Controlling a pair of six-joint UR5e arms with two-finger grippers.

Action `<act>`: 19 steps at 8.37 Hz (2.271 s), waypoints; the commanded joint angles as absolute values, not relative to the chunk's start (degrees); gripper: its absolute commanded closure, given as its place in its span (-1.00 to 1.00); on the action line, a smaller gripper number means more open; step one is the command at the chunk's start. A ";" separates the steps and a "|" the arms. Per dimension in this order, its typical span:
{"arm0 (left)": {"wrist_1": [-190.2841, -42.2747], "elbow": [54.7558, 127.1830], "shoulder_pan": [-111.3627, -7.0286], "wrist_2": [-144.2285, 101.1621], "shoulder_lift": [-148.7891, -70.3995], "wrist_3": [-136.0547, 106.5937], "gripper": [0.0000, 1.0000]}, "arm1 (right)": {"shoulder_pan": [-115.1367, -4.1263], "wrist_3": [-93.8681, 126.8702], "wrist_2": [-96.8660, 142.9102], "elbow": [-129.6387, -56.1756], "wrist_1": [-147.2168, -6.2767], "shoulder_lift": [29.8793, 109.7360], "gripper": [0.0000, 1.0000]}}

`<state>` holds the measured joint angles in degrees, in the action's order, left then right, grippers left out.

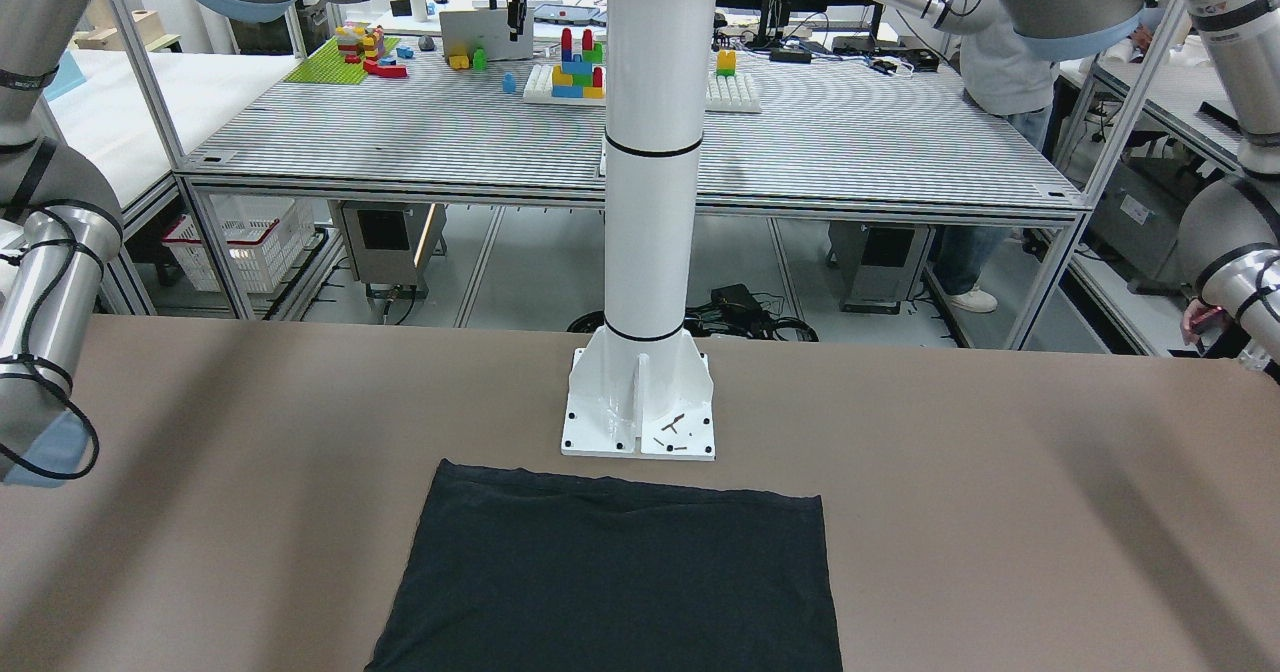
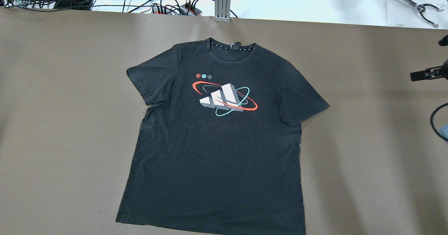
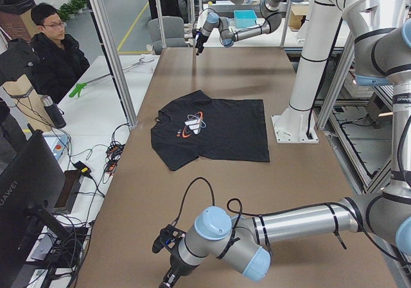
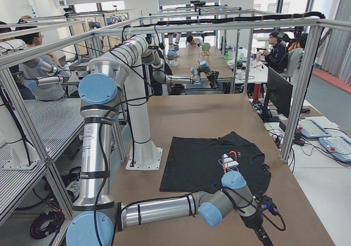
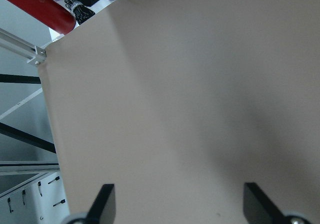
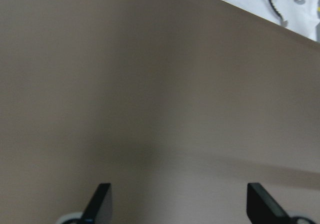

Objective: Fold clothes
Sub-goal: 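Move the right gripper toward the shirt's sleeve nearest it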

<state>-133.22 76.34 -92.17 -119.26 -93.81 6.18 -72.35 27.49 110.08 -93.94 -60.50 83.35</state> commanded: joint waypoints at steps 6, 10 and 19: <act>-133.77 76.46 -92.20 -119.53 -93.78 5.89 -0.85 | -53.97 69.49 110.48 -84.40 -60.64 70.86 -0.70; -134.21 76.46 -92.20 -119.79 -93.43 4.83 -0.85 | -52.47 69.70 110.30 -81.92 -60.64 69.35 -0.55; -134.21 76.82 -92.20 -119.88 -93.43 3.87 -0.85 | -51.24 69.44 110.57 -79.64 -60.64 67.86 1.00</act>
